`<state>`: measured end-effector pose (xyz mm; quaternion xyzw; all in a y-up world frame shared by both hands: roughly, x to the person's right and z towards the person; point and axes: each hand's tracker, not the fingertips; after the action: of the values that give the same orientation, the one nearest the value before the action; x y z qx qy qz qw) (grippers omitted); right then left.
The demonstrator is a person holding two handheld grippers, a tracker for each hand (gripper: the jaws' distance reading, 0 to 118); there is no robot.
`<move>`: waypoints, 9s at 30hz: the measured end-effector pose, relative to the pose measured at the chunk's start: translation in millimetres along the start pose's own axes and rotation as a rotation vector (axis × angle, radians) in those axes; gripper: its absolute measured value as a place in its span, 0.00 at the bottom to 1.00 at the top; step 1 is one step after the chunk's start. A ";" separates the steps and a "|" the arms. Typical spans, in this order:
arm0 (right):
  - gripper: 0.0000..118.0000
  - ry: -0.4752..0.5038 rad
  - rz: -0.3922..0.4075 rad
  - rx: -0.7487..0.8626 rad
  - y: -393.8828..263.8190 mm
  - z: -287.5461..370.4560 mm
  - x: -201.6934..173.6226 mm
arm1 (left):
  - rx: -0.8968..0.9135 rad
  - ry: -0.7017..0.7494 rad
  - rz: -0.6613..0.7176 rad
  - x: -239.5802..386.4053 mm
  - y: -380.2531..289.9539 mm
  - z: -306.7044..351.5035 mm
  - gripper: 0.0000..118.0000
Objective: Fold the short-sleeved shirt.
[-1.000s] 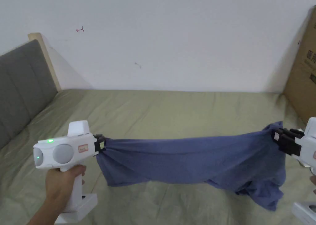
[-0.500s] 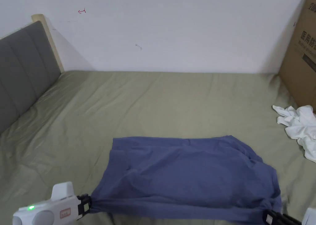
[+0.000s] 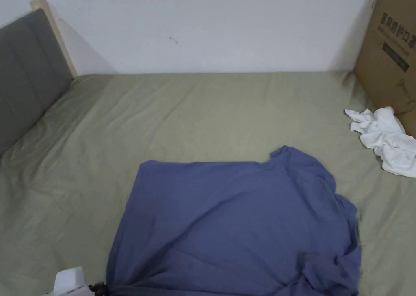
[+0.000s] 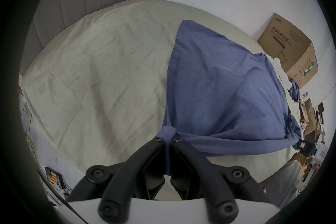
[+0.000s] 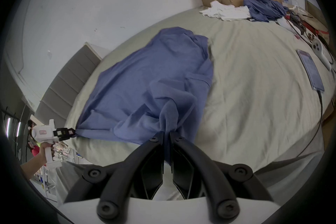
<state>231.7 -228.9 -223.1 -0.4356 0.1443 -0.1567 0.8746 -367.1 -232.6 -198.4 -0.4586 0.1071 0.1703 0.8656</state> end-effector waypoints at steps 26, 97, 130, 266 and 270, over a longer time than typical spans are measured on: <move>0.74 -0.263 0.348 0.657 117.6 102.3 -153.5 | 0.716 -0.005 -0.178 124.0 80.3 160.3 0.73; 0.05 -0.260 0.207 -0.036 6.1 -14.2 -73.3 | 0.043 0.058 -0.108 40.7 -2.2 30.7 0.03; 0.06 -0.271 0.165 -0.062 166.1 -141.2 -29.0 | -0.043 0.177 -0.214 100.3 135.6 -117.5 0.04; 0.73 -0.261 0.311 0.679 149.5 133.1 -146.0 | 0.753 -0.063 -0.152 154.8 89.7 177.4 0.79; 0.19 -0.256 0.312 0.700 153.6 121.6 -153.2 | 0.794 -0.045 -0.174 166.8 95.2 173.5 0.25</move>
<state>162.5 7.3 -259.0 -0.1003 0.0366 -0.0063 0.9943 -246.1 -6.1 -230.9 -0.0924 0.1063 0.0517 0.9887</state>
